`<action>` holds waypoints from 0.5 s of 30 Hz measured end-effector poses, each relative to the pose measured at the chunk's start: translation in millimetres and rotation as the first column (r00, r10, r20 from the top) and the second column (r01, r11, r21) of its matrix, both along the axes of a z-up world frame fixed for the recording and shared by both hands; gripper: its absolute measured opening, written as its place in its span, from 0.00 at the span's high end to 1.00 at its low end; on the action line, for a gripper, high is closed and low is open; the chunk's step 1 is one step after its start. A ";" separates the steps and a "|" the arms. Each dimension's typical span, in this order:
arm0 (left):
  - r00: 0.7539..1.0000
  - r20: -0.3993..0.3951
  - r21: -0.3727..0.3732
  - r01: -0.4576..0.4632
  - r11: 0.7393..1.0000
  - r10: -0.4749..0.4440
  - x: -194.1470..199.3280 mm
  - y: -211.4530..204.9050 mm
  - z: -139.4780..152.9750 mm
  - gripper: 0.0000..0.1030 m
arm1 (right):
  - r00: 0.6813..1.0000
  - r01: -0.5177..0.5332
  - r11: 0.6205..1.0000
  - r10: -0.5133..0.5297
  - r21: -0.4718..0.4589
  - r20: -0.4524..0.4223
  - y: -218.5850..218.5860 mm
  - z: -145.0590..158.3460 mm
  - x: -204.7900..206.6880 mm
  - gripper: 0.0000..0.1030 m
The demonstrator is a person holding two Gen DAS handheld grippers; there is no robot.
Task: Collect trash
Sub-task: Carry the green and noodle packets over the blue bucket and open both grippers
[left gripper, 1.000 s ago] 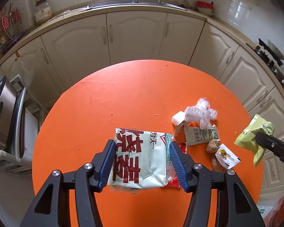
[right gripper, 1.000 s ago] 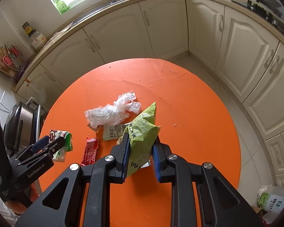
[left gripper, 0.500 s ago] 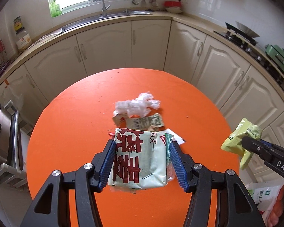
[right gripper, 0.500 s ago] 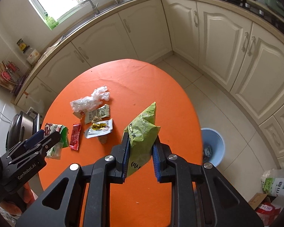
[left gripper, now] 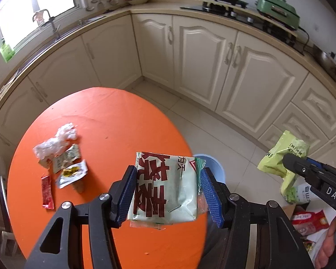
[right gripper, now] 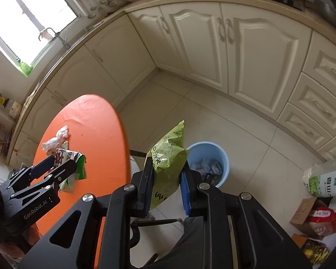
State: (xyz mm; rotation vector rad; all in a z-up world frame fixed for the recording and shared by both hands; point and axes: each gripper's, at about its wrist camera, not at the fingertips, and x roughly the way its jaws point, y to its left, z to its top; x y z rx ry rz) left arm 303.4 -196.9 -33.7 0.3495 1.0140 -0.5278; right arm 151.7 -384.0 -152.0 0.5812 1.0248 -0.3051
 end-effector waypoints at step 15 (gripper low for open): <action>0.989 -0.060 0.089 0.139 0.986 -0.134 27.7 -134.7 -65.6 0.44 | 0.984 0.159 0.986 -0.154 0.055 -0.089 -98.2 -56.1 -43.2 0.79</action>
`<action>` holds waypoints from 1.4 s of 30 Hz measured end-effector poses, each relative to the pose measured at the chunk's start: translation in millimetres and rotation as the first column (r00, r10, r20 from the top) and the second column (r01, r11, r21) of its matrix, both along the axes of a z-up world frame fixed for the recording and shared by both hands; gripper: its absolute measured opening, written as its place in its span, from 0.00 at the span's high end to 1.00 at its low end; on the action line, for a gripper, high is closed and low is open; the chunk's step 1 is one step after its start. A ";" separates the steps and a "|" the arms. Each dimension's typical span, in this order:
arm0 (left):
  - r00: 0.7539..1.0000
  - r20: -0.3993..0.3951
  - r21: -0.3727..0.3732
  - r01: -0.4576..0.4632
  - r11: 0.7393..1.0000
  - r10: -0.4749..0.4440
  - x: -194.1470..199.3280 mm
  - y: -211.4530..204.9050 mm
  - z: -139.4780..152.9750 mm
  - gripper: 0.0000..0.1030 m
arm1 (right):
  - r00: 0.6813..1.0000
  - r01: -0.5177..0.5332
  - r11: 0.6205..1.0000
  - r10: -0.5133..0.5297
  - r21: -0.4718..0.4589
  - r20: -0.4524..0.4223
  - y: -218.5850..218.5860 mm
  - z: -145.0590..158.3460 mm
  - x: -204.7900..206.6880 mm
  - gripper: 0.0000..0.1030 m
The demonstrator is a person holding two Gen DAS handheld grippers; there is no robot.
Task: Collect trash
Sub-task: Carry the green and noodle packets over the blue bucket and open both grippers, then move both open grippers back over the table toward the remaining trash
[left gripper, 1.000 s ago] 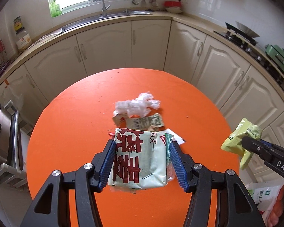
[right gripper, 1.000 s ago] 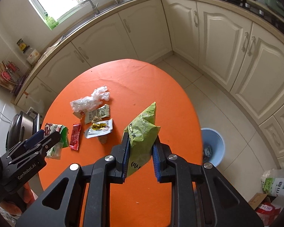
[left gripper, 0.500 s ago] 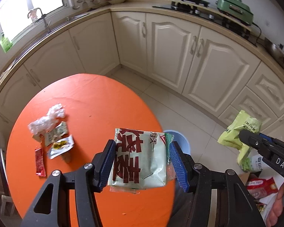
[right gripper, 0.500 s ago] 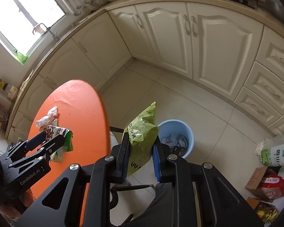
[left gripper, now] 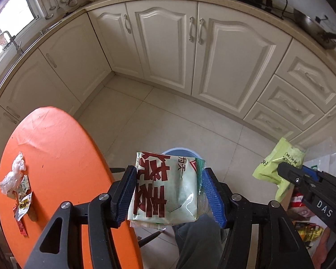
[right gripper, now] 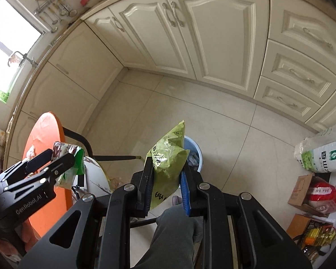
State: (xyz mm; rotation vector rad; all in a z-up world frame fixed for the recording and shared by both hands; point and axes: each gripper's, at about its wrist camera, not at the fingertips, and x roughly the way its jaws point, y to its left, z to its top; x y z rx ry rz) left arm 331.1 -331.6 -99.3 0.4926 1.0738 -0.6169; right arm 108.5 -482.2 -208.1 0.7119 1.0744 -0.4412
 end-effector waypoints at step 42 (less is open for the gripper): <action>0.991 0.013 0.023 -0.130 0.991 0.130 22.7 56.6 9.1 0.36 | 0.994 -0.102 0.995 0.102 -0.015 -0.027 56.6 1.4 66.5 0.19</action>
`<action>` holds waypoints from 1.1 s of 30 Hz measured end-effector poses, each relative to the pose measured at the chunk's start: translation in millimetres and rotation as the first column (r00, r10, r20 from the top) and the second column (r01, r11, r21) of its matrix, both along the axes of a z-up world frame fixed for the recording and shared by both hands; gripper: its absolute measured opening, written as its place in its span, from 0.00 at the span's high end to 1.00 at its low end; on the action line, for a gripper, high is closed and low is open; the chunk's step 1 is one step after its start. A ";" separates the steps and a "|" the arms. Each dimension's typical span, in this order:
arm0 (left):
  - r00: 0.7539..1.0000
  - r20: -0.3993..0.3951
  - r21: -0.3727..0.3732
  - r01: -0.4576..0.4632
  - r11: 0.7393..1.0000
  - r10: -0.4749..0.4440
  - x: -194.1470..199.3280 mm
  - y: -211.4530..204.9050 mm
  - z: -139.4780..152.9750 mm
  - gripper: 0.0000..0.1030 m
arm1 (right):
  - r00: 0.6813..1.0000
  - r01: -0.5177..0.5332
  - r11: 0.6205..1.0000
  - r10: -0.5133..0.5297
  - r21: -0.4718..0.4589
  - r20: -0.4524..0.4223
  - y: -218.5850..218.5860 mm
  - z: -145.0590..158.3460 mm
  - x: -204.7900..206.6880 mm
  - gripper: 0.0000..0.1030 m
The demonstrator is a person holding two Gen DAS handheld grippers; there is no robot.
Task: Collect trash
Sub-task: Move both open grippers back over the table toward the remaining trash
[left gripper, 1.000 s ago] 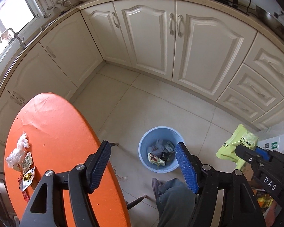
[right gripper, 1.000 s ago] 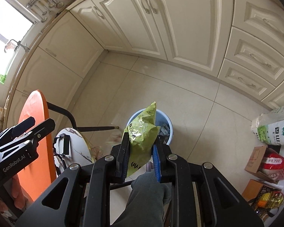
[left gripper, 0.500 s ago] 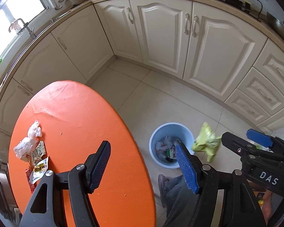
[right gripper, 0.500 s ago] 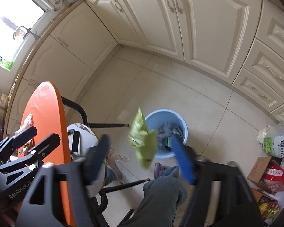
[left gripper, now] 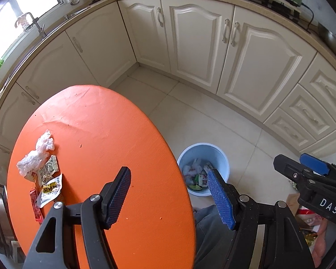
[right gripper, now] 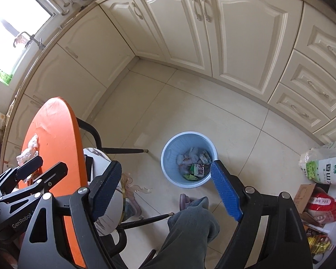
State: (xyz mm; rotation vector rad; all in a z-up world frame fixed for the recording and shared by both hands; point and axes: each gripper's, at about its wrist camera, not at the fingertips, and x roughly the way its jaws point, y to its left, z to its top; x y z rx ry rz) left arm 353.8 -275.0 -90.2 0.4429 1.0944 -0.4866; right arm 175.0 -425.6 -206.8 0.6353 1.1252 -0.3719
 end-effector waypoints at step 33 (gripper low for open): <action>0.975 0.057 -0.174 -0.204 0.963 0.217 -96.9 241.4 104.2 0.36 | 0.962 -0.264 0.957 0.271 -0.122 0.045 187.6 78.1 -1.0 0.18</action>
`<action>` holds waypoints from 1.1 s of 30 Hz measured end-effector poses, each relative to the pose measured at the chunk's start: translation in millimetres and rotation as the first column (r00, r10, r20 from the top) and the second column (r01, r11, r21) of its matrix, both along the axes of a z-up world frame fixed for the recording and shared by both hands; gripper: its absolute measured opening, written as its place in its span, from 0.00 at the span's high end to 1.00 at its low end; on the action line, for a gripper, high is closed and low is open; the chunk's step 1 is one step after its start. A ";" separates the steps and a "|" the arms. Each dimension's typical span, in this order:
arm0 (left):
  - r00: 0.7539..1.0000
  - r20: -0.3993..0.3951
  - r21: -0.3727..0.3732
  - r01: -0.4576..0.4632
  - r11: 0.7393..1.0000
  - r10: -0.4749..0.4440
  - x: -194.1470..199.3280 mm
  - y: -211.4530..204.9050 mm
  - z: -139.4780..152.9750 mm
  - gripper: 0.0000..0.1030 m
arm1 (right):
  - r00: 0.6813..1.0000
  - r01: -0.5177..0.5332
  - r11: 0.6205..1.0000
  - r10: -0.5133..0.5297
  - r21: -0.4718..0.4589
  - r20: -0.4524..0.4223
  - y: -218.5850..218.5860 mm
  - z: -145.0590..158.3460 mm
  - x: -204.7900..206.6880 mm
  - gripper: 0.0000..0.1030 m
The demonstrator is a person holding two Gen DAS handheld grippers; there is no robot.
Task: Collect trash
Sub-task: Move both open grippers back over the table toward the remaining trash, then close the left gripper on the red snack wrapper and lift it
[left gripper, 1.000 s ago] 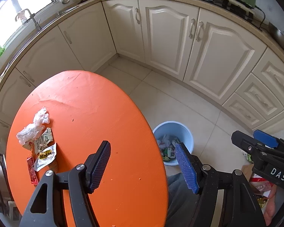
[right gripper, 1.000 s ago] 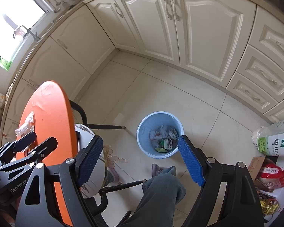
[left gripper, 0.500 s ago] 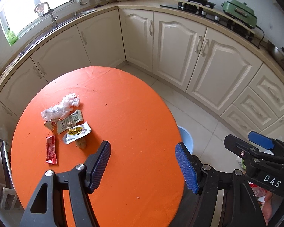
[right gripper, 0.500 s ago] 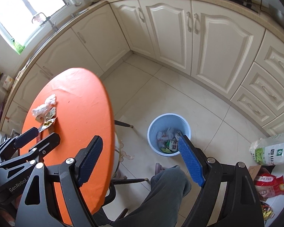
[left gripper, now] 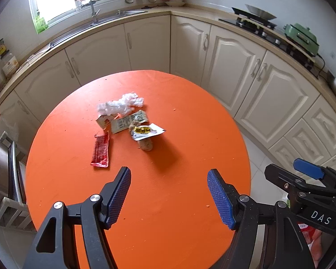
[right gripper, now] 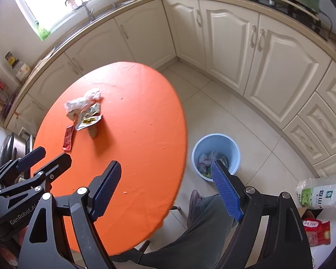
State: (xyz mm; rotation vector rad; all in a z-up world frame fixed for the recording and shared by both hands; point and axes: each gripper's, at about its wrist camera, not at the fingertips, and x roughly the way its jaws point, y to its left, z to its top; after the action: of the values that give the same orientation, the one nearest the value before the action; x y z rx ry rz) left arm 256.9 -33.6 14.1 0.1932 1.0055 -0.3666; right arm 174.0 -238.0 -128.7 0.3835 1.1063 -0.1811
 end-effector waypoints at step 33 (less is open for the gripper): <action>0.942 -0.161 -0.037 -0.302 0.952 0.293 125.2 142.2 -36.7 0.36 | 0.943 -0.274 0.961 0.273 0.018 -0.193 135.6 -62.1 183.5 0.18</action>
State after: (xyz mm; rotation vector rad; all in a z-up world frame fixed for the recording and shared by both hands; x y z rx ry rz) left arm 382.1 108.6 -22.7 -0.0456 1.1554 -0.1360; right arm 357.5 -102.4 -190.8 0.2022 1.3378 0.0237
